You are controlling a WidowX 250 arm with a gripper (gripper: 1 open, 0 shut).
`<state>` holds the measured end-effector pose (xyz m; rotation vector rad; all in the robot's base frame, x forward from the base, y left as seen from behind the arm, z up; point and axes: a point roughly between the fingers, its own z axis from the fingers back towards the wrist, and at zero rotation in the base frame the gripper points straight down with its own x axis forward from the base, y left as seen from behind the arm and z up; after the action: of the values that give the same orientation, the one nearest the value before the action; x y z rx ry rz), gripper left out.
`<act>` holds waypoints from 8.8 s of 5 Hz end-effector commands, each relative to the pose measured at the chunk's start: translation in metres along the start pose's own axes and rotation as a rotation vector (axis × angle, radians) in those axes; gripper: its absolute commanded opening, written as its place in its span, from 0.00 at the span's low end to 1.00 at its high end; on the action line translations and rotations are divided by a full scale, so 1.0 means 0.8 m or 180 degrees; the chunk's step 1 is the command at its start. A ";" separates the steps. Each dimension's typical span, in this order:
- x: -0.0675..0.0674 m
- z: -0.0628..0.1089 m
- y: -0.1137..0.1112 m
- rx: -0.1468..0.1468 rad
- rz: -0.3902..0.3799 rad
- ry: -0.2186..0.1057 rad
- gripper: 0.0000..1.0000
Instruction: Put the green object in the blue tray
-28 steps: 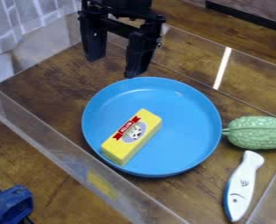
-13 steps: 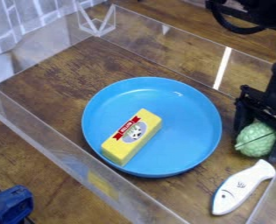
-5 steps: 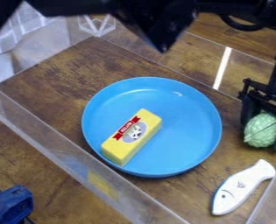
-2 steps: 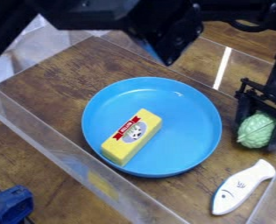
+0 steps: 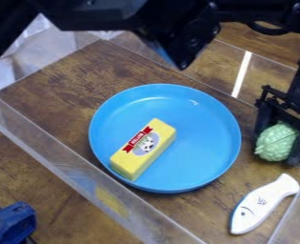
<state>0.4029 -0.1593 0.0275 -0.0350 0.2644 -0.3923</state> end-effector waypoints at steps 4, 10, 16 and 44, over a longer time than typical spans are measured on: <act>-0.020 -0.003 -0.001 0.0036 -0.0230 0.0054 0.00; 0.006 -0.013 -0.011 -0.0028 0.0123 0.0229 0.00; 0.008 -0.019 -0.019 -0.0174 0.0279 0.0373 1.00; -0.103 -0.038 0.112 -0.0358 0.1193 0.1058 0.00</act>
<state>0.3561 -0.0563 0.0188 -0.0373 0.6189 -0.0511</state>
